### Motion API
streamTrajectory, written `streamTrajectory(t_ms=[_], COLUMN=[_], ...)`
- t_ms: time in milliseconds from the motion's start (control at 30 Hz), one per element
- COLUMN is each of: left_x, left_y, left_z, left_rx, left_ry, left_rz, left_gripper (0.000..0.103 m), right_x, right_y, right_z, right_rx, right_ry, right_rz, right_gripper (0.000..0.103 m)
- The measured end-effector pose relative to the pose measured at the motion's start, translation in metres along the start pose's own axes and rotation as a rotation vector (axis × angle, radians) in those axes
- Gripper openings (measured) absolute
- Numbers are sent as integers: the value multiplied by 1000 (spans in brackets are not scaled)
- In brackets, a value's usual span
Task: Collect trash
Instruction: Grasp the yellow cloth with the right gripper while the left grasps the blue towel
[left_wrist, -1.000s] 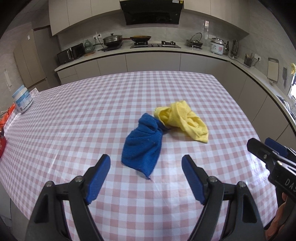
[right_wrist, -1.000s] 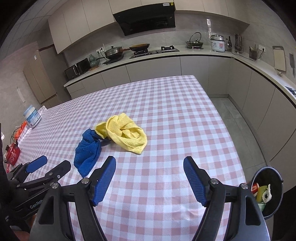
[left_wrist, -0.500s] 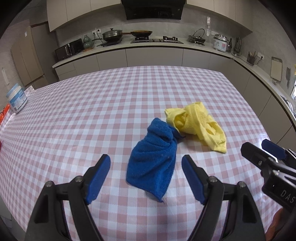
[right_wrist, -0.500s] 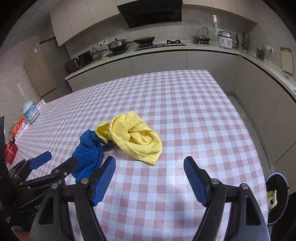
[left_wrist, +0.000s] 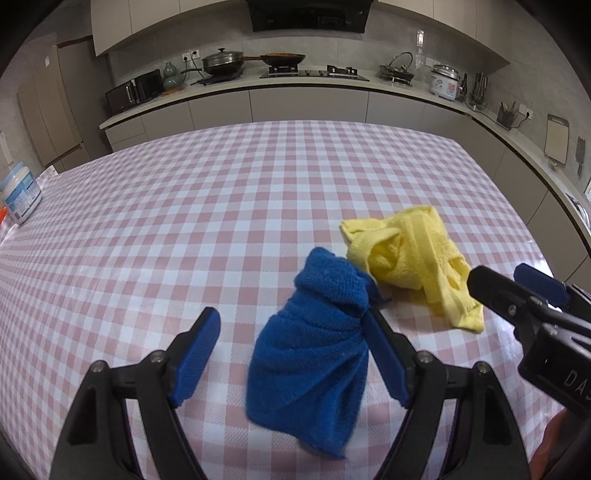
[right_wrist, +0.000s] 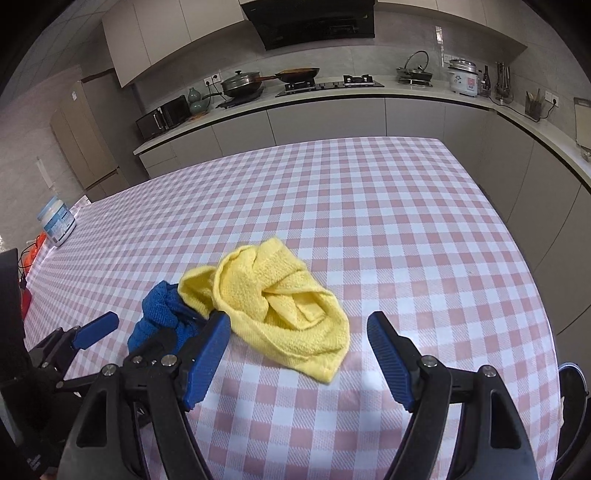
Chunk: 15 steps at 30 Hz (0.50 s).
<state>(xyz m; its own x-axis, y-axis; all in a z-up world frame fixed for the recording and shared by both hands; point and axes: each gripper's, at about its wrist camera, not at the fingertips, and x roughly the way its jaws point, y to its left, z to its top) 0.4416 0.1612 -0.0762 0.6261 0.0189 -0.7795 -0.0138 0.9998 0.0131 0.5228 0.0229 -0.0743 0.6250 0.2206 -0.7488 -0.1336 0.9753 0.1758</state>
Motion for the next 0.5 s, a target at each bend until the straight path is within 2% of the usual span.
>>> streamTrajectory(t_ms=[267,333,500], left_x=[22,23,25], left_y=[3,10,22], left_z=[-2,-1,2], left_rx=[11,-9,-28], left_ry=[14,9,1], left_rz=[43,41,46], left_gripper=[81,84,84], right_x=[26,32,50], right_y=[10,13,20], right_z=[11,13,15], right_rx=[-16,-20,-21], right_ry=[10,15,33], right_rz=[14,14,23], right_gripper=[79,79,80])
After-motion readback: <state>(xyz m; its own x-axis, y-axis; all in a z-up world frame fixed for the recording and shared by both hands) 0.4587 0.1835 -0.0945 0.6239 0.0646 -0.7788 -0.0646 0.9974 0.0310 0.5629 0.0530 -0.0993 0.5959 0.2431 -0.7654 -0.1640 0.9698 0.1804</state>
